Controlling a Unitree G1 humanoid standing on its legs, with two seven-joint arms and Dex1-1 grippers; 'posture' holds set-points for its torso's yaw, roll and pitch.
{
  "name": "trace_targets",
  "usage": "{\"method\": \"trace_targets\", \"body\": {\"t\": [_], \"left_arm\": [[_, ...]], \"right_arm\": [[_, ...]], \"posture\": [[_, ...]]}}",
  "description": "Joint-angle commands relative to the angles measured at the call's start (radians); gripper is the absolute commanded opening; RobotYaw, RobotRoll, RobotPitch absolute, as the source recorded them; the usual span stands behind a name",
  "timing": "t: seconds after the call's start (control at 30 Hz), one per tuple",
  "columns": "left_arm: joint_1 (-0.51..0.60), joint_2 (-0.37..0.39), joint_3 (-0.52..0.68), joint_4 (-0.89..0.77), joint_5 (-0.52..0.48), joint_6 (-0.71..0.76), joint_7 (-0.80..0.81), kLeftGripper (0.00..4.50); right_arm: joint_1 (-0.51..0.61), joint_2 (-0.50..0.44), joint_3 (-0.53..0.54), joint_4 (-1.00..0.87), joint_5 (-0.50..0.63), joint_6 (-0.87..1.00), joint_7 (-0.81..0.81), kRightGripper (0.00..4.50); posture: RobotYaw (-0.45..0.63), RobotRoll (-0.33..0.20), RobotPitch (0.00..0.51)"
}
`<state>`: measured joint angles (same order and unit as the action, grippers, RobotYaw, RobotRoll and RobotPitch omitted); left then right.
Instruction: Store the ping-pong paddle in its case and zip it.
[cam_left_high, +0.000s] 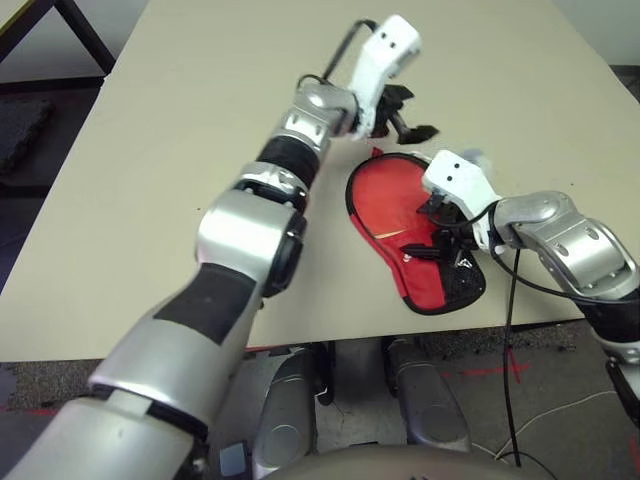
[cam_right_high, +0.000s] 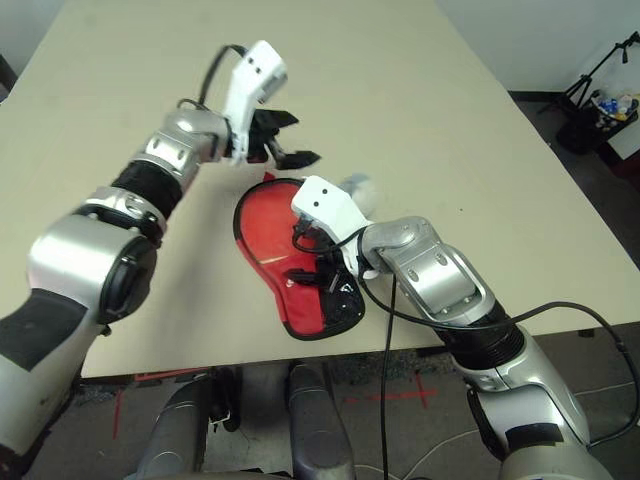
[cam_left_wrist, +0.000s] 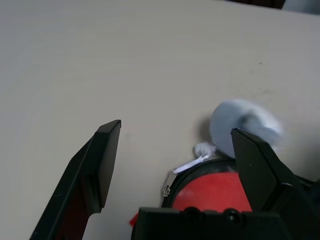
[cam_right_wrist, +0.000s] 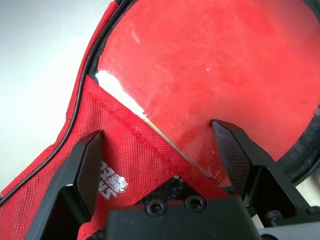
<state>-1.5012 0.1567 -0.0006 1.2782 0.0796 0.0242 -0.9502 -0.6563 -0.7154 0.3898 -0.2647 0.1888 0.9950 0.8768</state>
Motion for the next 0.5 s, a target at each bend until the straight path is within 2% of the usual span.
{"method": "trace_targets", "body": {"t": [0.03, 0.23, 0.33, 0.5], "left_arm": [[0.008, 0.026, -0.027, -0.041, 0.003, 0.007, -0.101, 4.49], [0.089, 0.034, -0.087, -0.119, 0.009, 0.039, -0.227, 4.49], [0.182, 0.039, -0.145, -0.185, 0.025, 0.063, -0.291, 4.49], [0.289, 0.028, -0.185, -0.249, 0.022, 0.094, -0.281, 4.49]], "right_arm": [[0.038, 0.016, 0.078, 0.08, -0.018, 0.018, 0.005, 4.5], [0.035, 0.02, 0.073, 0.093, -0.026, 0.011, 0.01, 4.5], [0.031, 0.022, 0.07, 0.103, -0.029, 0.007, 0.01, 4.5], [0.028, 0.027, 0.066, 0.108, -0.03, 0.006, 0.006, 4.5]], "posture": [[-0.1, 0.0, 0.23], [-0.1, 0.0, 0.227], [-0.1, 0.0, 0.227], [-0.11, 0.0, 0.224]]}}
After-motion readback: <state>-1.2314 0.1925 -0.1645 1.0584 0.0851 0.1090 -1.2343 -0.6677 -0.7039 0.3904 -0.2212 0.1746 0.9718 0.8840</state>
